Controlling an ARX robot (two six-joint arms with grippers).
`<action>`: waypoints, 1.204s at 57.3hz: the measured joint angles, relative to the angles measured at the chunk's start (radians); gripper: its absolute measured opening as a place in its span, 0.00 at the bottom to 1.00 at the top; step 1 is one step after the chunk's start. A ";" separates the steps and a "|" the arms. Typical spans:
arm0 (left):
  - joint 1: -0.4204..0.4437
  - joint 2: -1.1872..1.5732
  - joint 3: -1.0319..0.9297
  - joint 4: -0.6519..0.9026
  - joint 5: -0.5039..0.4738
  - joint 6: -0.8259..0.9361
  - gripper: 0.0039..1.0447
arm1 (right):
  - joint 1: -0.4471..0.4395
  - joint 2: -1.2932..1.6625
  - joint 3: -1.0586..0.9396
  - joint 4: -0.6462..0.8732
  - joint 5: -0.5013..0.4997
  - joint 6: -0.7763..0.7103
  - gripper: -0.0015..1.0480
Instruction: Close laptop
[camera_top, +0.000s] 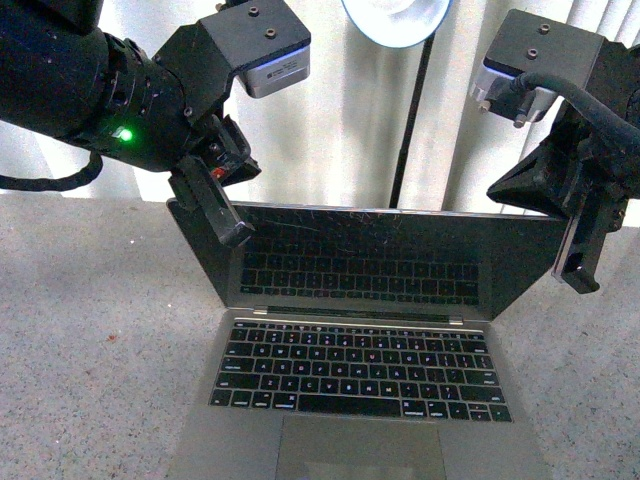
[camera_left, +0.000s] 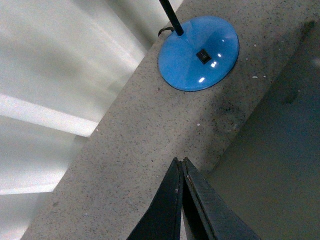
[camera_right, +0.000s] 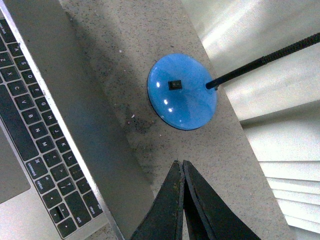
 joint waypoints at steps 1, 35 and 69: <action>0.000 -0.002 -0.002 0.000 0.000 0.002 0.03 | 0.001 0.000 -0.002 0.001 0.000 -0.001 0.03; 0.000 -0.019 -0.080 -0.028 0.027 0.006 0.03 | 0.034 0.000 -0.050 -0.031 -0.016 -0.050 0.03; -0.024 -0.025 -0.220 0.049 0.058 -0.048 0.03 | 0.029 0.000 -0.173 -0.016 -0.036 -0.109 0.03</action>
